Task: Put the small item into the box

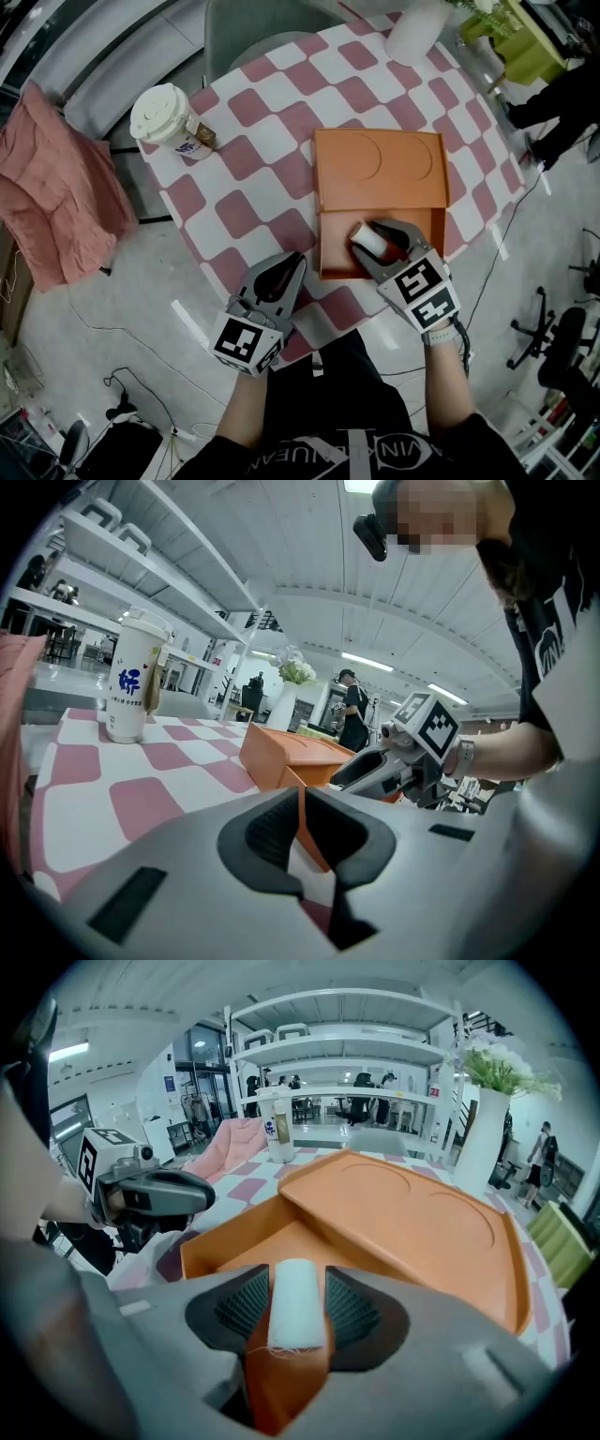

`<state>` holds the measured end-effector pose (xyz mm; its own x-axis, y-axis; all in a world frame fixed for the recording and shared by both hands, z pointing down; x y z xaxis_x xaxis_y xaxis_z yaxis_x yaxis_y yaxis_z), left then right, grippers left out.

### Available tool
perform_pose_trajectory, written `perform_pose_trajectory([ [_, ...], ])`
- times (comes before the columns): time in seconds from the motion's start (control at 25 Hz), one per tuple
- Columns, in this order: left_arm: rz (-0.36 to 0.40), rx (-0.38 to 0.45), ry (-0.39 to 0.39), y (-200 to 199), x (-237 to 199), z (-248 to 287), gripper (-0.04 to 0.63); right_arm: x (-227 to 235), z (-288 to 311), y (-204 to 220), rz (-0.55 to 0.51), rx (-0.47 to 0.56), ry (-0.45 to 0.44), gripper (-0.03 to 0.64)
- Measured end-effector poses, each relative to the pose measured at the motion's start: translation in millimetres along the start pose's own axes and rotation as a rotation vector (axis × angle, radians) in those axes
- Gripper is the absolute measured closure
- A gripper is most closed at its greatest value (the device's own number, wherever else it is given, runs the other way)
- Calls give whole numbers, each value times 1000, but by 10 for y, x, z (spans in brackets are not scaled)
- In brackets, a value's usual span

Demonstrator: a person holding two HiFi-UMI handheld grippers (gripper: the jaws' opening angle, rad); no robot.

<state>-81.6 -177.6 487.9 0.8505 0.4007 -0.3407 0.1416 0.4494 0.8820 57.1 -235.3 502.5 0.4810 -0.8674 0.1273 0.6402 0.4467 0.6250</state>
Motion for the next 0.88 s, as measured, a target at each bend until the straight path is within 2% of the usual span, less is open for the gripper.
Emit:
perform_pose_trajectory([
  [0.64, 41, 13, 46, -152, 173, 39, 569, -24, -385, -49, 63, 145, 52, 439],
  [0.88, 62, 23, 62, -280, 227, 51, 569, 15, -601, -106, 106, 230, 112, 517],
])
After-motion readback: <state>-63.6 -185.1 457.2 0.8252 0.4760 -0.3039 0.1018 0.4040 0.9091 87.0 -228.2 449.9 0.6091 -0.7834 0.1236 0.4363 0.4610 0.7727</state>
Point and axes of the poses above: the fingertips, and each gripper's own axes: z forward along the fingers, x to its right, y out of its underside, the point moved 4 cm from there along -z, backward along the fingers, and after that the axes turned 3 degrees about -y, right-handed, at the moved point
